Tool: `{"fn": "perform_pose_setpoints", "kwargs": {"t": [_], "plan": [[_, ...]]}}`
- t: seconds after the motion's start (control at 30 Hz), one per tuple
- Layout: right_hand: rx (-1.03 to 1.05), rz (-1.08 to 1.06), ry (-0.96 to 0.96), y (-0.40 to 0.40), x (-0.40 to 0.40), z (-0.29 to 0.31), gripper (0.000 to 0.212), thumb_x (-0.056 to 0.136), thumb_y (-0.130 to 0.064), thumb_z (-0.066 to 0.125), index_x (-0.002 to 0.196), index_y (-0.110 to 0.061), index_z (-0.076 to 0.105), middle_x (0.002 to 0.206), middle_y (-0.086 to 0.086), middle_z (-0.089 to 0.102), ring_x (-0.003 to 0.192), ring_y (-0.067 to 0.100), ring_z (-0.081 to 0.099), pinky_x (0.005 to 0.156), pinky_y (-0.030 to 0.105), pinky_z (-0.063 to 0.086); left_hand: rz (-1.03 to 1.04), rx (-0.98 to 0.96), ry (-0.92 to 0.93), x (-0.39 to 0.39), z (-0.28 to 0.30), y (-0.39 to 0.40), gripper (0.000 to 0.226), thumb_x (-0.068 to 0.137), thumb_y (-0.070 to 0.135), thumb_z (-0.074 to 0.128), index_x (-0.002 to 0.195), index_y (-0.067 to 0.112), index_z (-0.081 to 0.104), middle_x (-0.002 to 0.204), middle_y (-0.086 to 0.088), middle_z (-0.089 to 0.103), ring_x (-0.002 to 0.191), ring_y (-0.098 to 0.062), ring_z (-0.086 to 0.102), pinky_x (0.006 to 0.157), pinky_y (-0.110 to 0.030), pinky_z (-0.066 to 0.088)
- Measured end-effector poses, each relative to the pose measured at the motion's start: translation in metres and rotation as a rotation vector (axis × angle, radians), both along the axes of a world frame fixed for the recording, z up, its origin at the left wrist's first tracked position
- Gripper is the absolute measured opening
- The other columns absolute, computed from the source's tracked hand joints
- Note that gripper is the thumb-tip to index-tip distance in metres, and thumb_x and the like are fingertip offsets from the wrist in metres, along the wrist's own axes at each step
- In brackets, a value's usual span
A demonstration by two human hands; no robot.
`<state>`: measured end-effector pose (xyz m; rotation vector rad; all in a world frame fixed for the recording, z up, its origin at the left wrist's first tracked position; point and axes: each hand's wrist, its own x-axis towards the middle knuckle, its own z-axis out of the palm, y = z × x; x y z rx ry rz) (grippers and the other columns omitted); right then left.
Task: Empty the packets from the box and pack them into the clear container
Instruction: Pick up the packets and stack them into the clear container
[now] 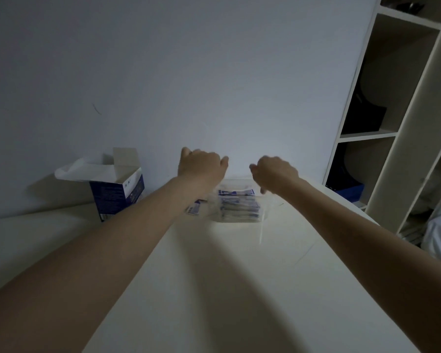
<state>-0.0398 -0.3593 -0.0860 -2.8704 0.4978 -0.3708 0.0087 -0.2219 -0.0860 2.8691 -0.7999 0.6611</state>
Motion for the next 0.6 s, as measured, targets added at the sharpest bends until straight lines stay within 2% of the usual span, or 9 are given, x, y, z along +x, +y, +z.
{"fn": "perform_pose_setpoints", "kwargs": {"t": [0.07, 0.13, 0.23, 0.3, 0.33, 0.4, 0.47, 0.53, 0.6], "plan": [[-0.013, 0.040, -0.167, 0.011, -0.003, 0.010, 0.033, 0.096, -0.023, 0.033, 0.076, -0.008, 0.056, 0.091, 0.012, 0.071, 0.083, 0.029, 0.064, 0.071, 0.030, 0.046, -0.019, -0.098, -0.022, 0.003, 0.001, 0.015, 0.055, 0.099, 0.030, 0.019, 0.081, 0.006, 0.064, 0.080, -0.005, 0.071, 0.081, -0.025, 0.058, 0.088, -0.036, 0.029], [0.055, 0.180, -0.237, 0.032, -0.005, 0.016, 0.035, 0.096, -0.021, 0.035, 0.078, -0.004, 0.060, 0.082, 0.012, 0.072, 0.070, 0.025, 0.065, 0.069, 0.030, 0.051, -0.021, -0.127, 0.012, 0.003, -0.002, 0.036, 0.051, 0.099, 0.029, 0.022, 0.084, 0.006, 0.065, 0.080, -0.005, 0.072, 0.082, -0.026, 0.061, 0.087, -0.035, 0.032], [0.177, 0.450, -0.174, 0.076, -0.007, 0.006, 0.035, 0.096, -0.016, 0.037, 0.074, -0.002, 0.060, 0.080, 0.016, 0.072, 0.049, 0.017, 0.058, 0.060, 0.031, 0.052, 0.022, -0.096, 0.190, 0.000, -0.013, 0.072, 0.040, 0.098, 0.028, 0.033, 0.092, 0.005, 0.065, 0.091, -0.010, 0.070, 0.086, -0.028, 0.063, 0.083, -0.034, 0.045], [0.123, 0.547, -0.060, 0.104, 0.000, -0.016, 0.028, 0.094, -0.008, 0.036, 0.078, -0.002, 0.058, 0.091, 0.022, 0.070, 0.068, 0.028, 0.066, 0.067, 0.034, 0.052, 0.074, 0.008, 0.338, -0.001, -0.022, 0.096, 0.028, 0.095, 0.020, 0.041, 0.100, 0.004, 0.064, 0.101, -0.012, 0.066, 0.092, -0.027, 0.060, 0.077, -0.032, 0.046], [0.096, 0.563, 0.015, 0.118, 0.008, -0.031, 0.025, 0.093, -0.004, 0.036, 0.091, 0.001, 0.060, 0.100, 0.023, 0.067, 0.084, 0.033, 0.066, 0.073, 0.035, 0.052, 0.104, 0.077, 0.405, -0.003, -0.027, 0.109, 0.026, 0.094, 0.016, 0.042, 0.105, 0.004, 0.063, 0.104, -0.013, 0.063, 0.093, -0.026, 0.058, 0.073, -0.030, 0.045], [0.039, 0.575, 0.107, 0.135, 0.027, -0.058, 0.032, 0.093, -0.004, 0.036, 0.119, -0.002, 0.056, 0.123, 0.022, 0.056, 0.110, 0.035, 0.056, 0.088, 0.035, 0.045, 0.135, 0.195, 0.491, -0.009, -0.035, 0.126, 0.030, 0.094, 0.014, 0.041, 0.117, 0.006, 0.059, 0.115, -0.012, 0.060, 0.098, -0.024, 0.055, 0.074, -0.029, 0.043], [0.020, 0.550, 0.101, 0.143, 0.049, -0.076, 0.042, 0.095, -0.010, 0.037, 0.136, -0.015, 0.043, 0.141, 0.017, 0.038, 0.129, 0.036, 0.038, 0.104, 0.041, 0.034, 0.121, 0.228, 0.545, -0.013, -0.042, 0.140, 0.034, 0.094, 0.020, 0.044, 0.127, 0.013, 0.053, 0.127, -0.008, 0.055, 0.111, -0.025, 0.054, 0.085, -0.029, 0.044], [-0.037, 0.498, 0.135, 0.145, 0.066, -0.084, 0.046, 0.096, -0.016, 0.034, 0.141, -0.022, 0.032, 0.150, 0.013, 0.024, 0.138, 0.038, 0.022, 0.111, 0.051, 0.024, 0.112, 0.222, 0.592, -0.017, -0.049, 0.147, 0.039, 0.091, 0.026, 0.051, 0.129, 0.018, 0.049, 0.130, -0.005, 0.052, 0.114, -0.024, 0.052, 0.086, -0.026, 0.043], [-0.116, 0.510, 0.248, 0.146, 0.076, -0.089, 0.041, 0.098, -0.017, 0.030, 0.138, -0.018, 0.036, 0.147, 0.009, 0.032, 0.137, 0.032, 0.027, 0.110, 0.051, 0.026, 0.130, 0.174, 0.579, -0.016, -0.057, 0.152, 0.038, 0.086, 0.026, 0.056, 0.124, 0.019, 0.052, 0.128, -0.004, 0.053, 0.113, -0.024, 0.052, 0.079, -0.024, 0.040]]}}
